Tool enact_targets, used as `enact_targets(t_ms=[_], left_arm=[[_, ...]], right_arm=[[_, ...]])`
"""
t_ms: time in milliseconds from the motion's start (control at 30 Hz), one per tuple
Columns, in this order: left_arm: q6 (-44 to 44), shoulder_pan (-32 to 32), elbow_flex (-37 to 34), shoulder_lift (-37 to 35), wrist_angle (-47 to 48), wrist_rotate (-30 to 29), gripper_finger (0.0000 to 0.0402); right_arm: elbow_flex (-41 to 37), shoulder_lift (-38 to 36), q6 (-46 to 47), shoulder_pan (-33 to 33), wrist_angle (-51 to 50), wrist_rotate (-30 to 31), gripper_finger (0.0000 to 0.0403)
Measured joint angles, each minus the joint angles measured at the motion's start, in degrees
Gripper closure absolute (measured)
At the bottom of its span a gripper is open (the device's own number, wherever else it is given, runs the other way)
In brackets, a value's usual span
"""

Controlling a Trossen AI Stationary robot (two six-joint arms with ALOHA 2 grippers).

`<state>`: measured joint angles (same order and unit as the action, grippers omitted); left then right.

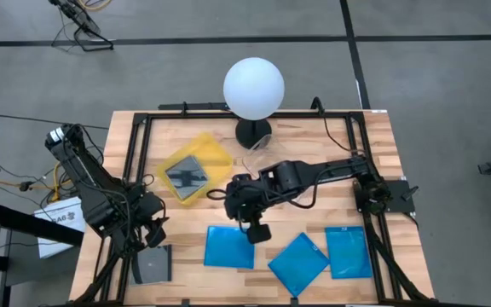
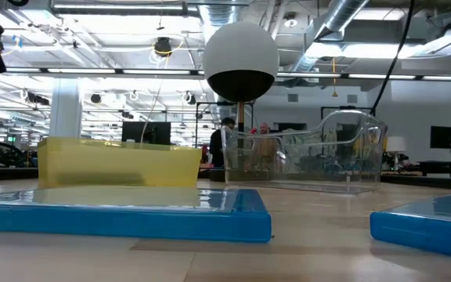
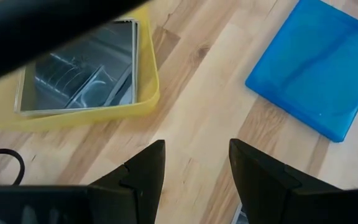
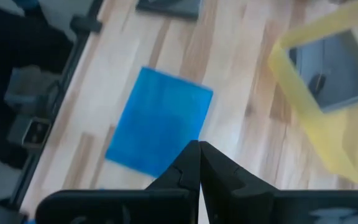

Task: Pick & place jewel cases by type
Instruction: Put the black CD case into the yellow bin

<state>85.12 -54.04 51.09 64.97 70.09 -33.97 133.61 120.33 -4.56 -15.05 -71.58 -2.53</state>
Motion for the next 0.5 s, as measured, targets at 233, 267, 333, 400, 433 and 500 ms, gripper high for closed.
enact_targets(t_ms=[233,267,333,400,433,500], left_arm=[[1.5,0.0,0.0,0.9,-0.1,-0.3,0.0228],[1.6,0.0,0.0,1.1,-0.1,-0.3,0.0228],[1.6,0.0,0.0,1.7,-0.1,-0.3,0.0228],[1.7,0.0,0.0,2.2,-0.1,-0.4,0.0228],[1.7,0.0,0.0,2.4,-0.1,-0.4,0.0228],[1.7,0.0,0.0,2.7,-0.1,-0.4,0.0228]], right_arm=[[-0.1,-0.7,-0.4,-0.9,-6.7,-0.1,0.0403],[-0.1,-1.1,-0.4,-1.1,-7.0,-0.1,0.0403],[-0.1,-2.6,-0.4,-1.1,-8.0,-0.1,0.0403],[-0.1,-4.8,0.1,-1.1,-8.5,-0.1,0.0403],[-0.1,-6.2,0.4,-1.1,-8.3,0.1,0.0403],[-0.1,-9.2,1.4,-1.2,-7.9,1.4,0.0403]])
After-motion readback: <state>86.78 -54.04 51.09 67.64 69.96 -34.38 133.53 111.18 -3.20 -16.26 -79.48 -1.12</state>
